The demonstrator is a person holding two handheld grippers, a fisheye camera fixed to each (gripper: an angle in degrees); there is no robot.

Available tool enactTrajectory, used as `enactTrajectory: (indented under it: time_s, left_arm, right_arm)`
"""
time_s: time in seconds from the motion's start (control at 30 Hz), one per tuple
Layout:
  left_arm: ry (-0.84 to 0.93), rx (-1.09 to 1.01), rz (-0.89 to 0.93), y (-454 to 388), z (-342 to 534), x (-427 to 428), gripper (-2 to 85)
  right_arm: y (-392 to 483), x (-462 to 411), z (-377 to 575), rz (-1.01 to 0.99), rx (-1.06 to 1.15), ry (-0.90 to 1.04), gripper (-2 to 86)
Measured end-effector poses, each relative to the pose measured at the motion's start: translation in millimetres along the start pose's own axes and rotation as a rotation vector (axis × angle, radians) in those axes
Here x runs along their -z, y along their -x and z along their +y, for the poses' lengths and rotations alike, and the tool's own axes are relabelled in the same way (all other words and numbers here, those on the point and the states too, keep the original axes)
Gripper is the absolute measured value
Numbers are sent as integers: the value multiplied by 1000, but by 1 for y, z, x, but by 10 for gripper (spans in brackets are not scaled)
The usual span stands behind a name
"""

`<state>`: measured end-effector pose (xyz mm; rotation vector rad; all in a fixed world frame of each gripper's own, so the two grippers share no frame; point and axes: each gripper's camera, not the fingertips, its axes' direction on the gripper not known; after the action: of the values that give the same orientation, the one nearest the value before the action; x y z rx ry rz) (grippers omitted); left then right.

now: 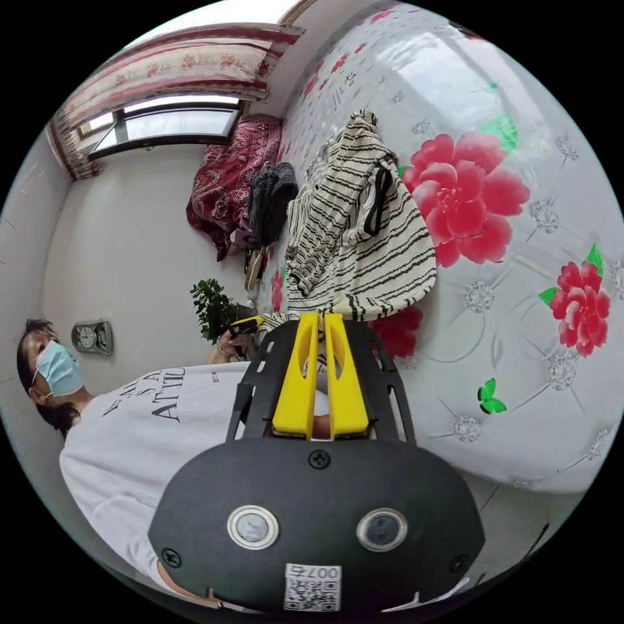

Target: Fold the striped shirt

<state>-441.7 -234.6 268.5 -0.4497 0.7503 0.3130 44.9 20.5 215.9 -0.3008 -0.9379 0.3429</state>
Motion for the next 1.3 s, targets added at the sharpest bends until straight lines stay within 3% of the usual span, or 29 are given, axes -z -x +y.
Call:
enactTrajectory:
  time_s: [0.13,0.3,0.37,0.57,0.77,1.0,1.07,1.3]
  left_arm:
    - [-160,9,35,30,-104,56,-2]
    - [-349,424,-1,99,-190,75,74]
    - [-401,549,-113,121,-196,66,86]
    - [-282,436,-263,131,-143,0,84]
    - [-284,472,-120,113,-49,-32,95]
    - [-256,467,-196,109,-76,-56,78]
    - [-274,502,-181,120,-82,-53,7]
    - [-329,473,-100,129,-27,-22,-9]
  right_arm:
    - [28,25,-106,-64,74,-111,5]
    - [38,24,-214,111,4,-266,29]
    - [23,13,-226,160,-34,-313,35]
    - [-41,-27,-157,215,-124,-271,43]
    - [-86,-16,-38,111,-375,-433,56]
    - [-102,-48,-73,-1,-378,-369,64]
    - [-101,-55,-95,59,-395,-352,42]
    - [-82,-12,-64,127,-335,-419,2]
